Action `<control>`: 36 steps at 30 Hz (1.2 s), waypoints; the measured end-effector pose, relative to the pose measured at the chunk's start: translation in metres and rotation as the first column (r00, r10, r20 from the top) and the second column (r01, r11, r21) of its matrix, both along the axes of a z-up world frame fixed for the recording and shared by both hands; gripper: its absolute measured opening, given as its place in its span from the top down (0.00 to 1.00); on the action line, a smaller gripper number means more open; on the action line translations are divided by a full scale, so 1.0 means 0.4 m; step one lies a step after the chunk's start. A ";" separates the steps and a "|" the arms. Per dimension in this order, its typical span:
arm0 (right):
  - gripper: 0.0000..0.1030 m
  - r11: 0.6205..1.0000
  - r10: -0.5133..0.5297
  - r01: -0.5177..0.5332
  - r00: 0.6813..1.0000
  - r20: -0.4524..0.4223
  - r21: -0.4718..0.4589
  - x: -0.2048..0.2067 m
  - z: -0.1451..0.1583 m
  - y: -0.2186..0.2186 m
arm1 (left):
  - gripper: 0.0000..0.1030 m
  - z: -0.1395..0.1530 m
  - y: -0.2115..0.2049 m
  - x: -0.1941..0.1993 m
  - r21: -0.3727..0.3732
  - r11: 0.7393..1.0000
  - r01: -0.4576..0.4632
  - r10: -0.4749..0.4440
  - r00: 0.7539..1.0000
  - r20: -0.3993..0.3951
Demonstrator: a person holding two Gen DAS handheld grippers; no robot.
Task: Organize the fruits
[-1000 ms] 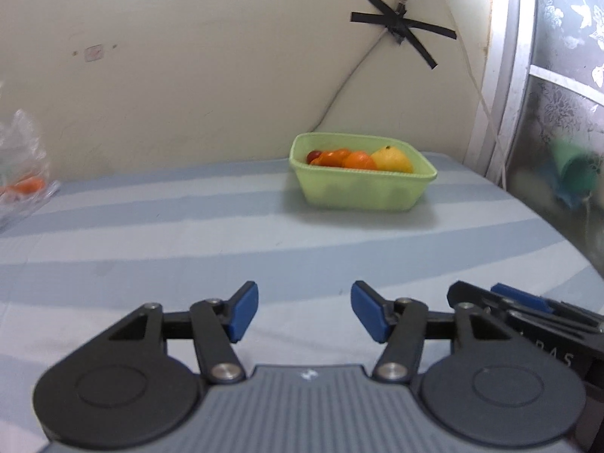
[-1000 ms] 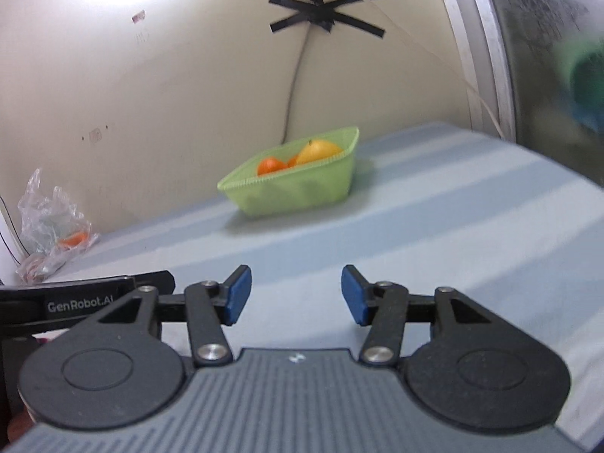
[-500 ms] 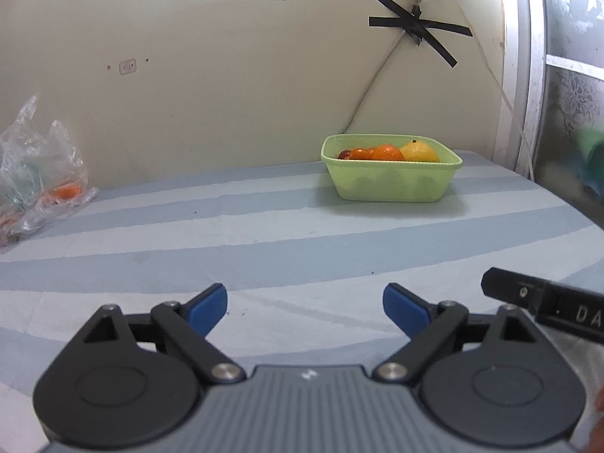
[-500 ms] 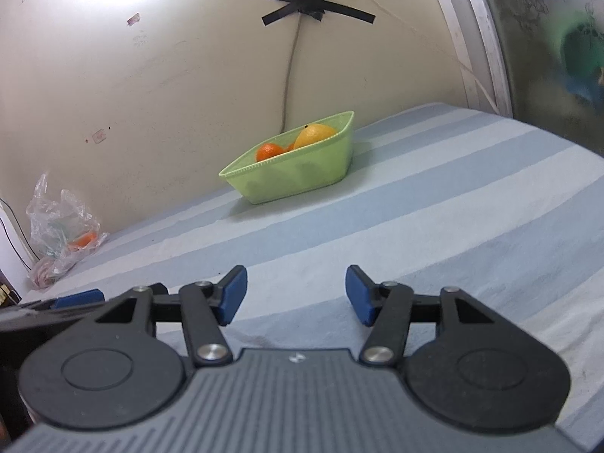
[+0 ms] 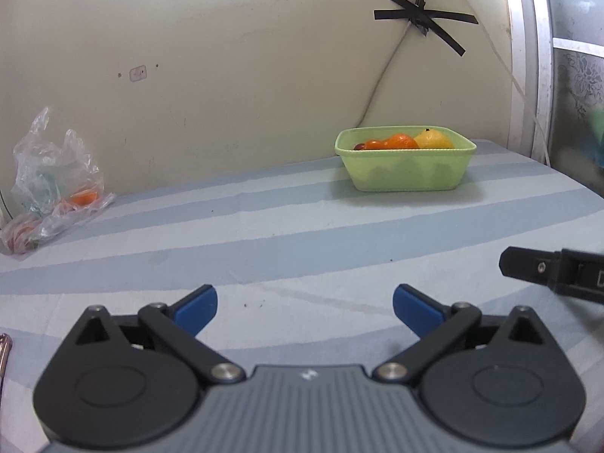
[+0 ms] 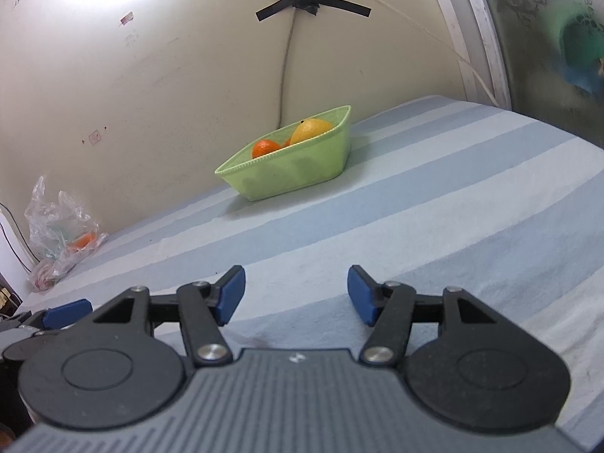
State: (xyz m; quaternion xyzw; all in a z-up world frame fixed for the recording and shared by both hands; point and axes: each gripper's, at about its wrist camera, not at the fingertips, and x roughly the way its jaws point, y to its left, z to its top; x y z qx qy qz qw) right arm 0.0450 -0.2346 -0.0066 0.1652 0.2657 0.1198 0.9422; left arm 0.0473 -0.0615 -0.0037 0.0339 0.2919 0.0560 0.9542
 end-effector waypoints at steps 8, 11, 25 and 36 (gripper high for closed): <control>0.37 1.000 -0.003 0.003 1.000 0.001 0.002 -0.002 0.000 0.001 | 0.00 0.008 0.005 -0.007 0.014 0.999 -0.029 0.029 1.000 0.007; 0.37 1.000 -0.002 0.002 1.000 0.003 0.000 -0.002 0.000 0.001 | 0.00 0.013 0.008 -0.011 0.020 0.999 -0.044 0.044 0.999 0.018; 0.37 1.000 -0.002 0.002 1.000 0.005 0.001 -0.005 0.004 0.002 | 0.00 0.022 0.013 -0.012 0.106 0.985 -0.135 0.132 0.990 0.040; 0.36 1.000 0.012 -0.012 1.000 0.007 0.014 -0.001 0.004 -0.009 | 0.00 0.022 0.019 -0.007 0.129 0.978 -0.166 0.163 0.986 0.033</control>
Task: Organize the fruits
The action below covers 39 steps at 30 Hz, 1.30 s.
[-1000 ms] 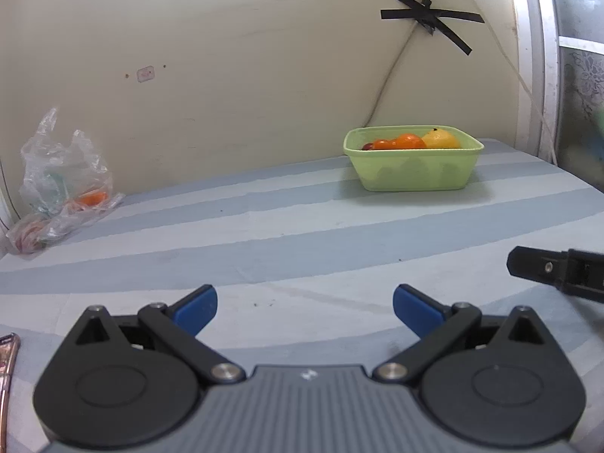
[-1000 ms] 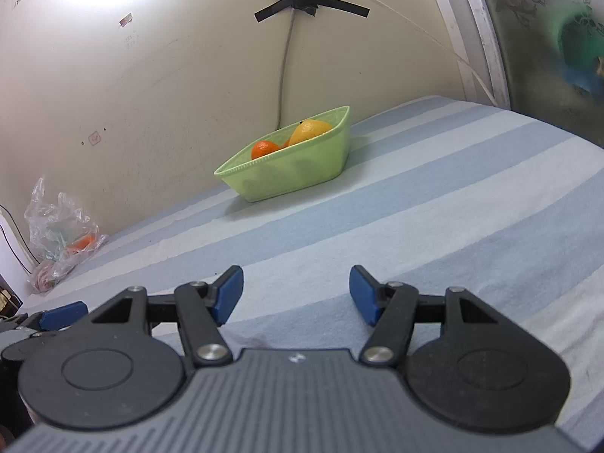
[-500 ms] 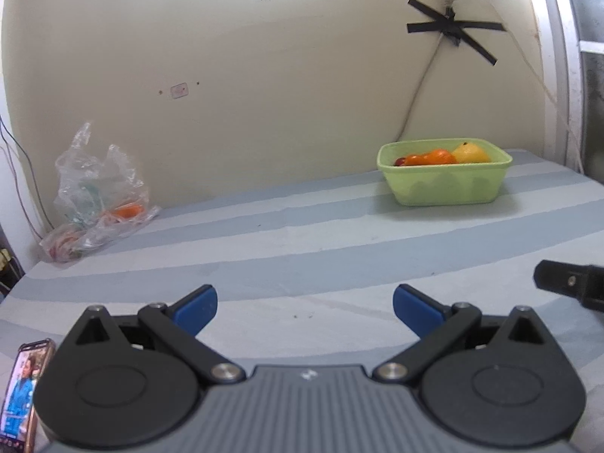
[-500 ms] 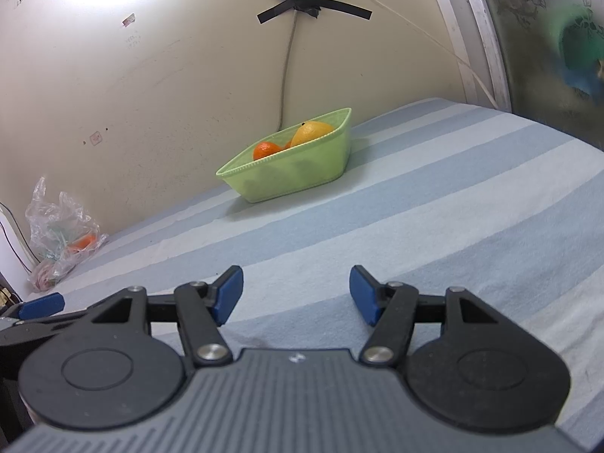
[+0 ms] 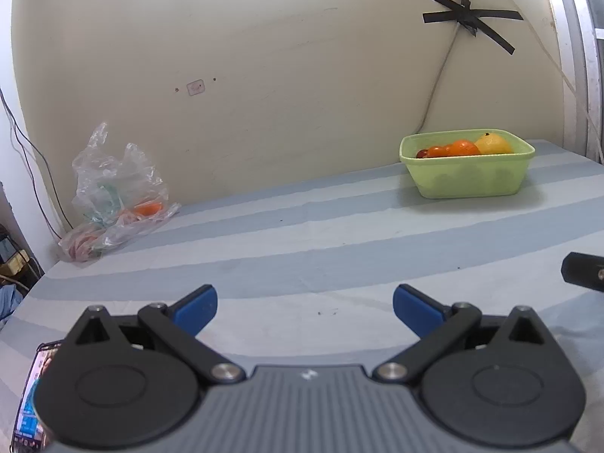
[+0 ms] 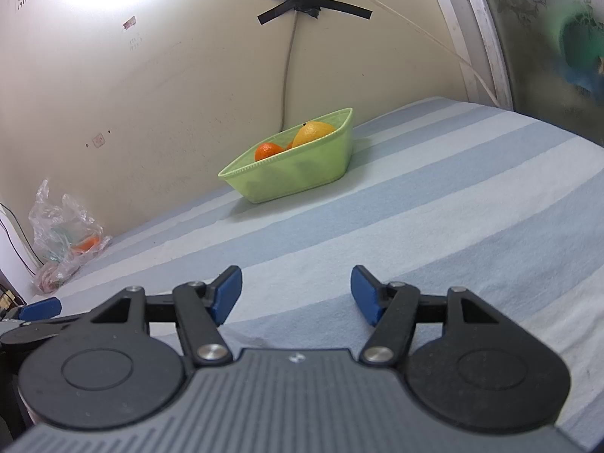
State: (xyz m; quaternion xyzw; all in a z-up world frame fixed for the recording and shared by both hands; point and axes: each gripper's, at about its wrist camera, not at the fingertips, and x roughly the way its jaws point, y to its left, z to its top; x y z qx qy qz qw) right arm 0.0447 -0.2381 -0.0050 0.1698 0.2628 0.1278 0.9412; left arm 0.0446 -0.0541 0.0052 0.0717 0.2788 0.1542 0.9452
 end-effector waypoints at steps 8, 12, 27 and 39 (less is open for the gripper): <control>0.35 1.000 0.002 -0.002 1.000 -0.002 0.002 0.001 0.001 -0.002 | 0.00 0.001 0.011 0.001 -0.015 1.000 0.003 -0.003 1.000 0.000; 0.35 1.000 0.002 -0.002 1.000 -0.002 0.002 0.002 0.001 -0.002 | 0.00 0.003 0.016 -0.002 -0.017 1.000 0.002 -0.002 1.000 0.006; 0.34 1.000 0.003 -0.003 1.000 -0.003 0.002 0.003 0.001 -0.002 | 0.00 0.000 0.014 0.005 -0.026 1.000 0.005 -0.006 0.999 -0.033; 0.34 0.999 -0.014 0.015 0.999 0.029 -0.045 -0.008 0.001 0.013 | 0.00 -0.013 0.015 0.004 -0.134 0.988 0.073 -0.082 0.995 -0.062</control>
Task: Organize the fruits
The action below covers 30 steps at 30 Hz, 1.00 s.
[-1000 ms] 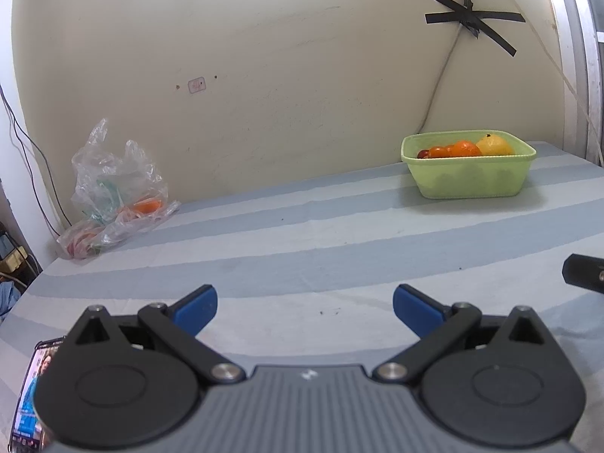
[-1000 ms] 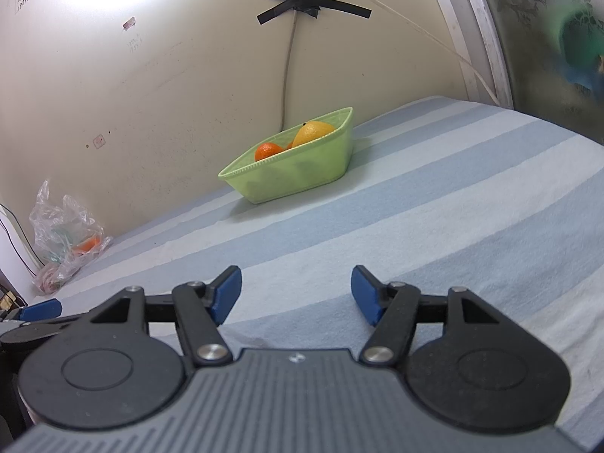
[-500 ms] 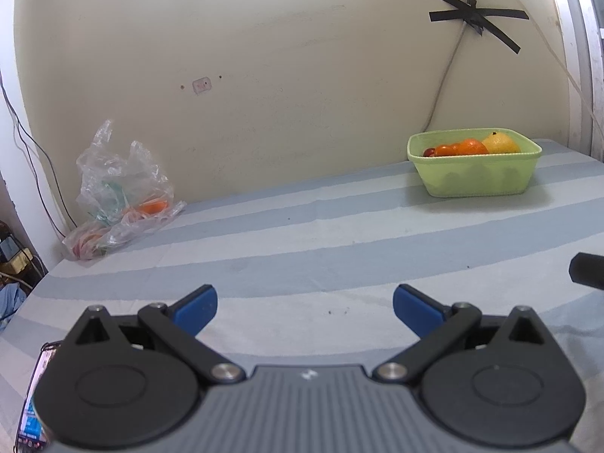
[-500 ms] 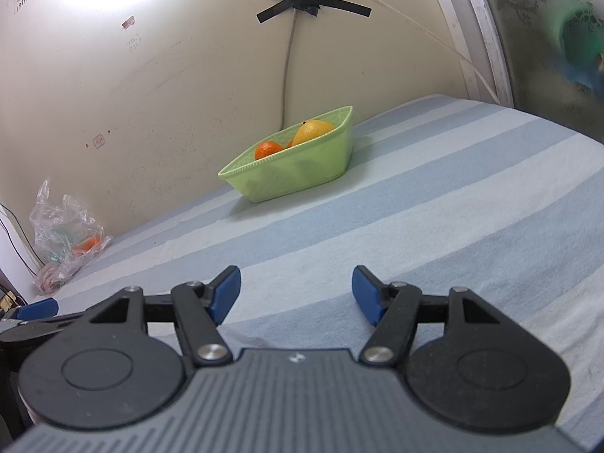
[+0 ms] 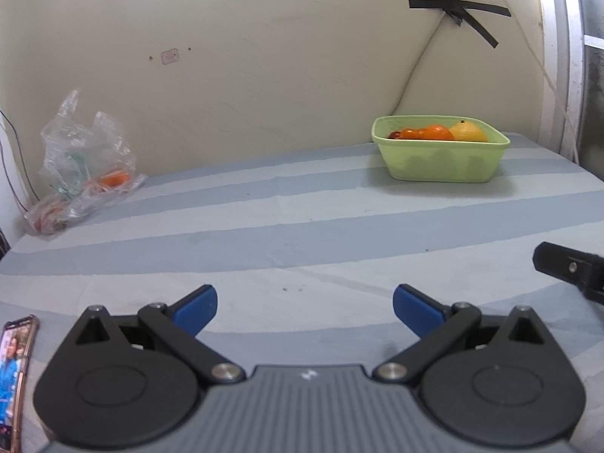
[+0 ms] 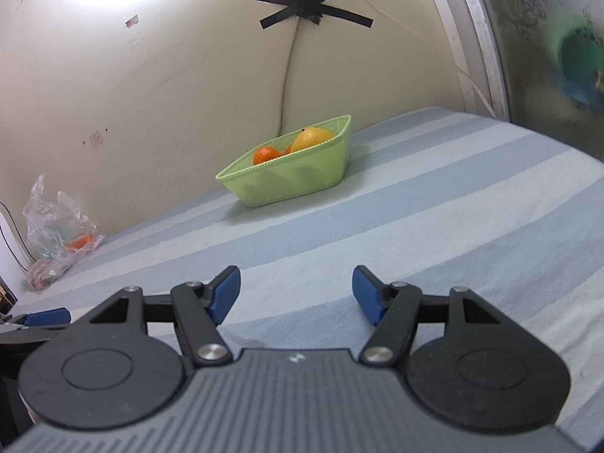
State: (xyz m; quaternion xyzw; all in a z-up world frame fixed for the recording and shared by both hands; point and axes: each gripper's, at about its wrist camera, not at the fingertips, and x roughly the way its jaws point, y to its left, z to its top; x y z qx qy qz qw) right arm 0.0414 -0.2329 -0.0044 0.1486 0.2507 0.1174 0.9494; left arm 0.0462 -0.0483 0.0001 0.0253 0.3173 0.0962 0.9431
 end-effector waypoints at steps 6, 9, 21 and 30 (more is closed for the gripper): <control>0.32 1.000 -0.007 0.007 1.000 0.014 -0.024 -0.004 0.003 0.006 | 0.00 -0.025 0.004 -0.003 -0.040 0.999 0.037 -0.037 0.999 0.004; 0.30 1.000 -0.010 0.010 1.000 0.019 -0.027 -0.006 0.005 0.007 | 0.00 -0.036 0.002 -0.006 -0.029 0.999 0.041 -0.041 0.999 0.004; 0.30 0.998 -0.013 0.015 0.999 0.032 -0.067 -0.009 0.006 0.022 | 0.00 -0.038 0.016 -0.004 -0.069 0.997 0.022 -0.022 1.000 -0.001; 0.29 0.996 -0.014 0.018 0.999 0.042 -0.084 -0.014 0.005 0.029 | 0.00 -0.038 0.012 -0.005 -0.065 0.997 0.034 -0.035 0.999 -0.004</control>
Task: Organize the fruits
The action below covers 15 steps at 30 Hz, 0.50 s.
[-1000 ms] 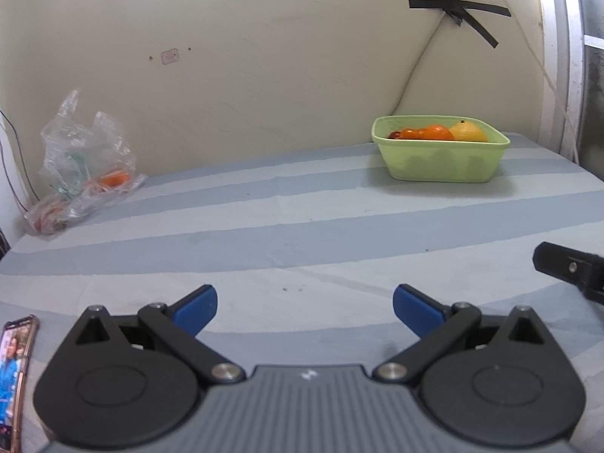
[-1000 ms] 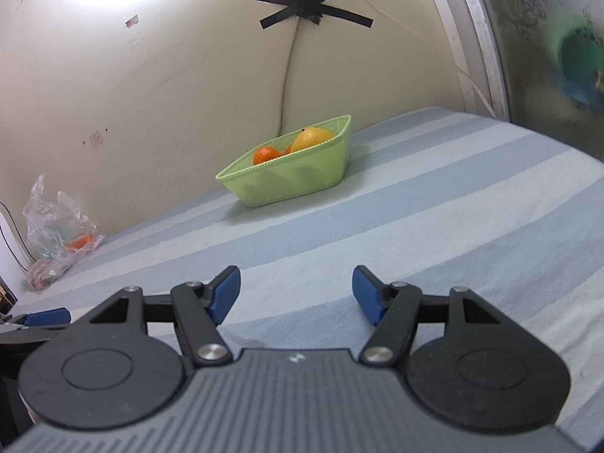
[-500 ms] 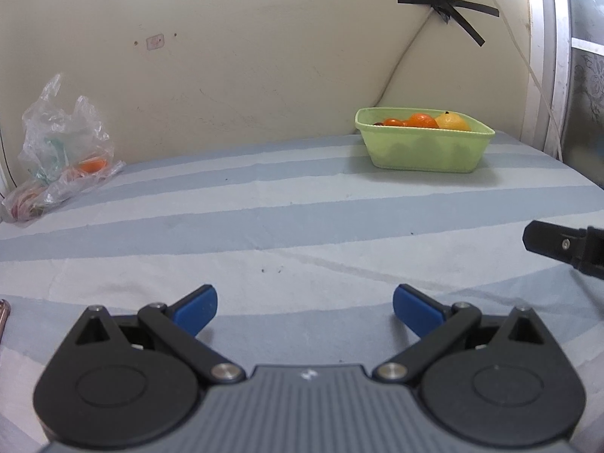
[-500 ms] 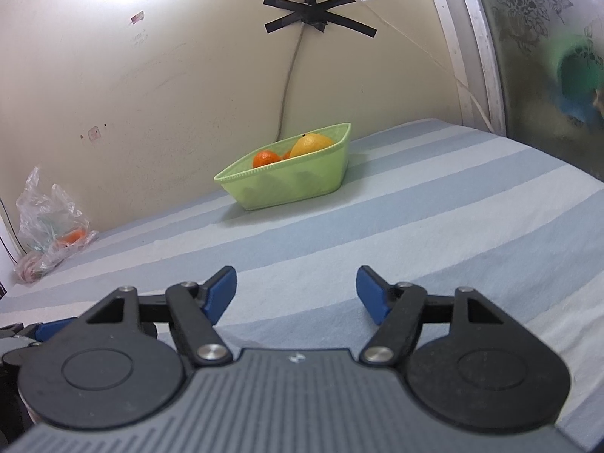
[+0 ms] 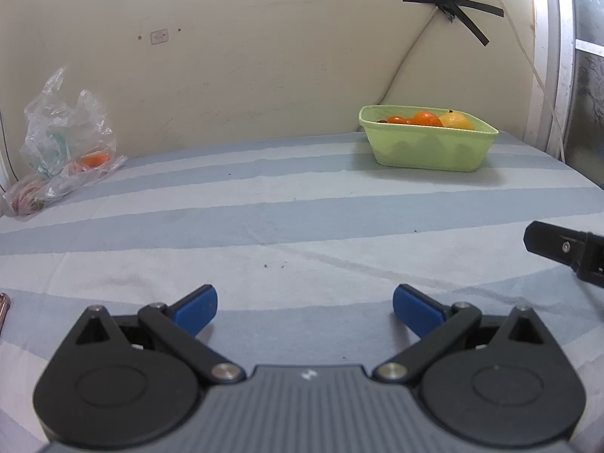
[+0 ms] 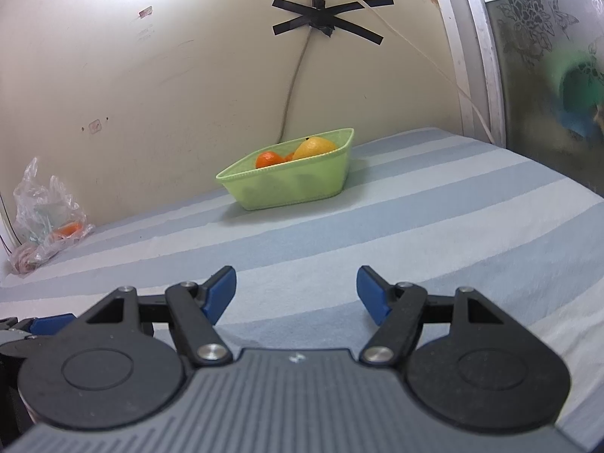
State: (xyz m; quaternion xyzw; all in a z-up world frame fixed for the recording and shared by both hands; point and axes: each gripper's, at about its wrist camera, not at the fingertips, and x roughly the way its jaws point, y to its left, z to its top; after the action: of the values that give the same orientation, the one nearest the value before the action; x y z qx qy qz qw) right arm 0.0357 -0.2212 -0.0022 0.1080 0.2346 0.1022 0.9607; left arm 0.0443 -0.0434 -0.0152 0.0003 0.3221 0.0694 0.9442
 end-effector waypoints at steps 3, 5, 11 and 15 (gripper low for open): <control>0.29 1.000 -0.001 0.001 1.000 0.000 0.001 0.000 0.000 0.000 | 0.00 -0.002 0.002 0.002 -0.010 1.000 0.001 -0.001 1.000 -0.007; 0.29 1.000 0.000 0.000 1.000 0.000 0.001 0.000 0.000 0.000 | 0.00 -0.002 0.002 0.003 -0.013 1.000 -0.001 0.000 1.000 -0.008; 0.29 1.000 -0.001 0.001 1.000 0.000 0.001 -0.001 0.001 0.000 | 0.00 -0.002 -0.001 -0.001 -0.015 1.000 0.011 -0.011 1.000 0.002; 0.29 1.000 0.000 0.000 1.000 0.000 0.002 -0.001 0.001 0.000 | 0.00 -0.002 0.002 -0.002 -0.027 0.999 0.017 -0.017 1.000 0.000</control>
State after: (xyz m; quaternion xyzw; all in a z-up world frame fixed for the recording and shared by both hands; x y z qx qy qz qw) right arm 0.0352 -0.2212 -0.0017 0.1089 0.2346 0.1026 0.9605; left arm 0.0434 -0.0427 -0.0159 -0.0098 0.3231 0.0572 0.9446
